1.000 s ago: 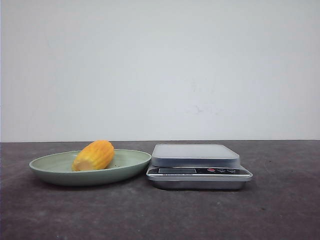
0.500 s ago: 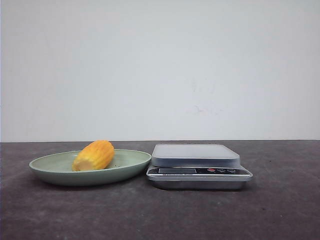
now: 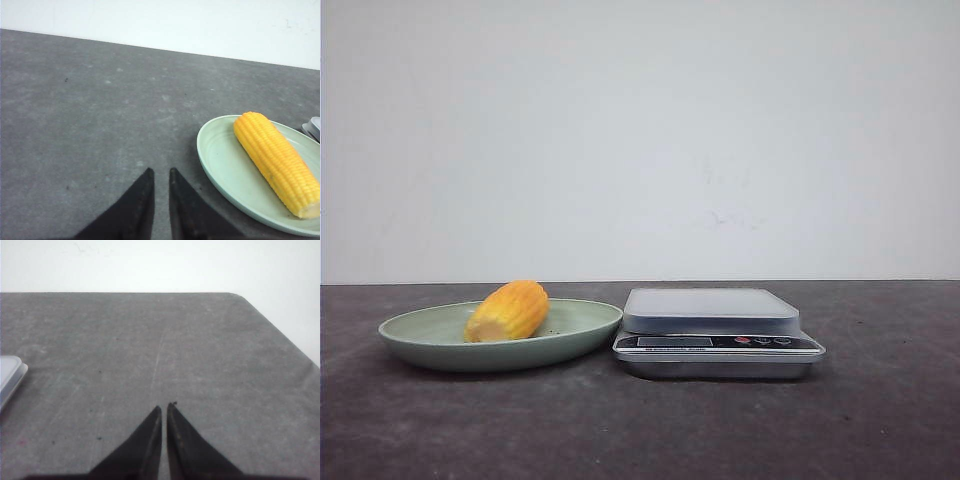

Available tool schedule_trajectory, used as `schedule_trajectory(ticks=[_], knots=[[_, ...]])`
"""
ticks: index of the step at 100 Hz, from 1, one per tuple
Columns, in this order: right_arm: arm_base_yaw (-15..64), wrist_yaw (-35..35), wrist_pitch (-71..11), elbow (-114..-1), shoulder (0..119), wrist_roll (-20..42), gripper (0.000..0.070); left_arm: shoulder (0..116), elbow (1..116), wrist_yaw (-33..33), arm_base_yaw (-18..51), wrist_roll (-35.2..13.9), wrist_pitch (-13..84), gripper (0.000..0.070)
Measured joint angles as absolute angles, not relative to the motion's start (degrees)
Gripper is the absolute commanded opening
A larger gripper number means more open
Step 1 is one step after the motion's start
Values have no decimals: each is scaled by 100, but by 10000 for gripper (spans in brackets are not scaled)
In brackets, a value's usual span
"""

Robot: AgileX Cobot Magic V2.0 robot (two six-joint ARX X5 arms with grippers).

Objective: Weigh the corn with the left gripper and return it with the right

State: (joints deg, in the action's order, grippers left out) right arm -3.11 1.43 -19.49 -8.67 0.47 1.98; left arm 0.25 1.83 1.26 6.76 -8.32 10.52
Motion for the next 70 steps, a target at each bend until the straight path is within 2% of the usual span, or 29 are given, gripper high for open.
schedule_trajectory(ticks=[35, 70], knots=[[-311, 99, -1955, -388, 38, 213, 12, 25, 183, 128, 676, -832, 1052, 11], [-311, 86, -1942, -388, 36, 239, 12, 25, 183, 126, 676, -832, 1052, 11]])
